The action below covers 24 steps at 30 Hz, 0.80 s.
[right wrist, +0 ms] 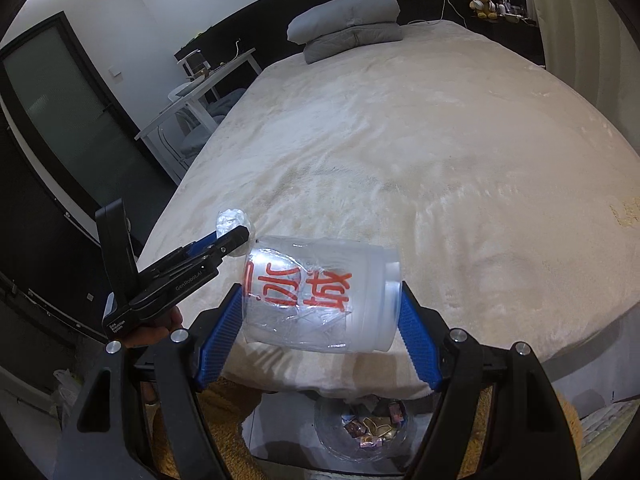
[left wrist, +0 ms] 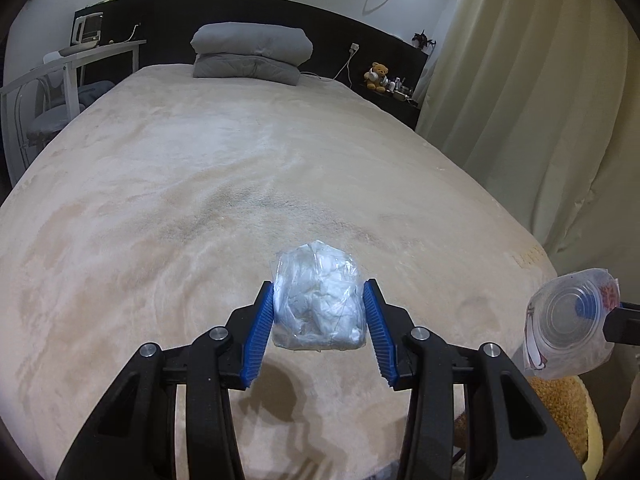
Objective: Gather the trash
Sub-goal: 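Carry the white bag and clear cup with both tools down over the clear bin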
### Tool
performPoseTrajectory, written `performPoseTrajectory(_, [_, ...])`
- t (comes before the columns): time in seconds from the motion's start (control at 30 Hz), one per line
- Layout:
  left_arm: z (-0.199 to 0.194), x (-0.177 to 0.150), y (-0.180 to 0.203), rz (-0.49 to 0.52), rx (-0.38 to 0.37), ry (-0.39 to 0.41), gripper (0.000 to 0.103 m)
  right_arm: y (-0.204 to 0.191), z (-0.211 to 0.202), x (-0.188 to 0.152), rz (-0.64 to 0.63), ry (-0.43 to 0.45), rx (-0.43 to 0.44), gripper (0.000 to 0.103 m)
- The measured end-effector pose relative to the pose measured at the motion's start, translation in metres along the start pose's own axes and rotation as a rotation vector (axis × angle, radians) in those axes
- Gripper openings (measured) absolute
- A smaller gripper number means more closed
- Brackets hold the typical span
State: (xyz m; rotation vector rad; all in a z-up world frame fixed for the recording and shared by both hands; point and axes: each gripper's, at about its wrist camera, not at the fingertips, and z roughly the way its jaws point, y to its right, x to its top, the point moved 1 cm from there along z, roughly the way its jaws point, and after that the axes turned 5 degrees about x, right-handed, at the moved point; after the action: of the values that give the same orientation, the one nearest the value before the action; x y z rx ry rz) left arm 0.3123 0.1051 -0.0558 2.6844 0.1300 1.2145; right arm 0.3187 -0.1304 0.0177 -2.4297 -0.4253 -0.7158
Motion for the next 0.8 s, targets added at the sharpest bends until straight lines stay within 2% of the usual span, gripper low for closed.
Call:
performPoseTrajectory(0.4, [-0.102,-0.049,0.041,0.034,-0.006,0.085,0.044,-0.021,-0.074,-0.069,-0.047,0.04,-0.013,0.073])
performPoseTrajectory(0.8, [-0.171,-0.081,0.075,0.095,-0.008,0.147,0.044,-0.044,-0.129,-0.113,-0.071,0.094,0.019,0.073])
